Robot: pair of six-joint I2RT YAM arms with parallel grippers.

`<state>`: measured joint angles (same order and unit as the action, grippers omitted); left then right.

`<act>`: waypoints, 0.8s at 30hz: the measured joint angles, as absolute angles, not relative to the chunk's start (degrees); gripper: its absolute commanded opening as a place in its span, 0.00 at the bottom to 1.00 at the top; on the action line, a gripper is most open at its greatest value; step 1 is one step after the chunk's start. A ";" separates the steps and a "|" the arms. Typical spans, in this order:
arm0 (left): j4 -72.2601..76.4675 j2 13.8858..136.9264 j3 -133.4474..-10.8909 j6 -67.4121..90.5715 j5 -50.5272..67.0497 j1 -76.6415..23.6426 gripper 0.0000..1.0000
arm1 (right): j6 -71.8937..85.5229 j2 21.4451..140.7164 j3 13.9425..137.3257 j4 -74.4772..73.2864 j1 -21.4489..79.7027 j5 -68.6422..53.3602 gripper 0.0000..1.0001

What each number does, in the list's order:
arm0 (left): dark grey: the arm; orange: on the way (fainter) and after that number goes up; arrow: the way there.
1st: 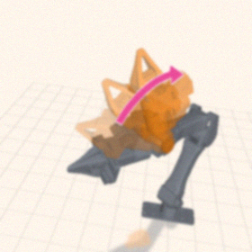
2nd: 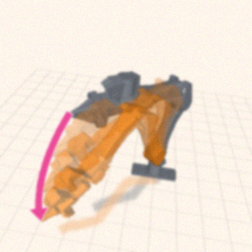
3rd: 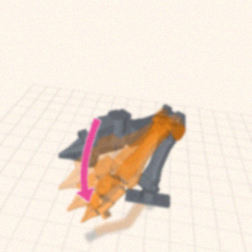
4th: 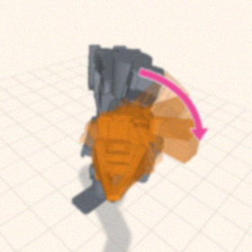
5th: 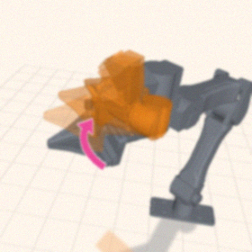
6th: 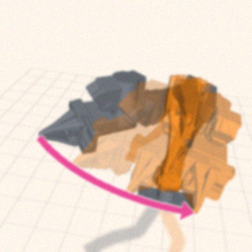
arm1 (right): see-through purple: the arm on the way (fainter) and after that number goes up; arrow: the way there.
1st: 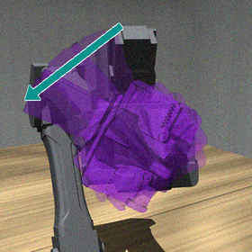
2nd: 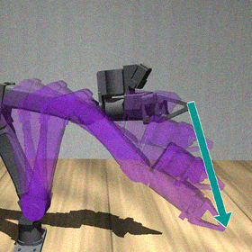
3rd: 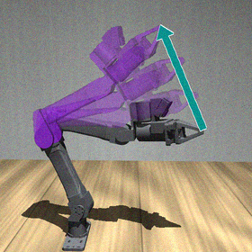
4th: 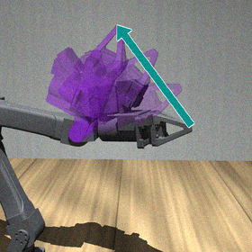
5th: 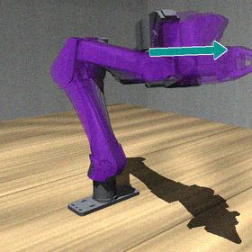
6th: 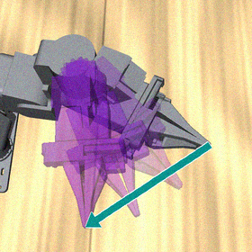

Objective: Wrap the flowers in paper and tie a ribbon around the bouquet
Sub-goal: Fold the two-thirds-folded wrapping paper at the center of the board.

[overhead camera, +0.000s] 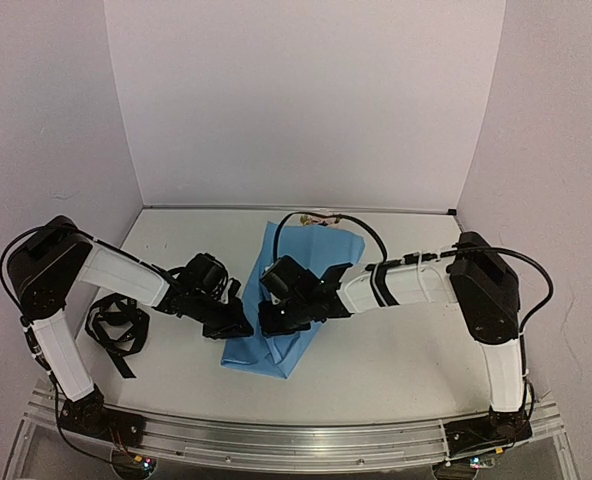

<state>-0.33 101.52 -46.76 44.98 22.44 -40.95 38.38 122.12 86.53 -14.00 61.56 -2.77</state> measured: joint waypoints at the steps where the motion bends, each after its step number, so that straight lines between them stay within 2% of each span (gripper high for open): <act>1: -0.07 101.60 -46.76 45.02 22.44 -40.95 0.09 | 38.46 122.48 86.59 -13.96 61.54 -3.00 0.02; 5: 0.37 101.67 -46.76 45.08 22.46 -40.95 0.09 | 38.97 123.65 86.61 -13.98 61.56 -3.97 0.12; 13: 0.62 101.67 -46.76 45.39 22.46 -40.95 0.09 | 40.20 124.38 85.99 -12.34 61.56 -5.96 0.21; 19: 1.59 101.69 -46.74 46.28 22.44 -40.95 0.09 | 41.17 124.38 84.00 -10.01 61.56 -7.34 0.09; 24: 2.26 101.69 -46.66 46.90 22.39 -40.95 0.09 | 41.84 124.54 83.44 -9.12 61.56 -8.20 0.05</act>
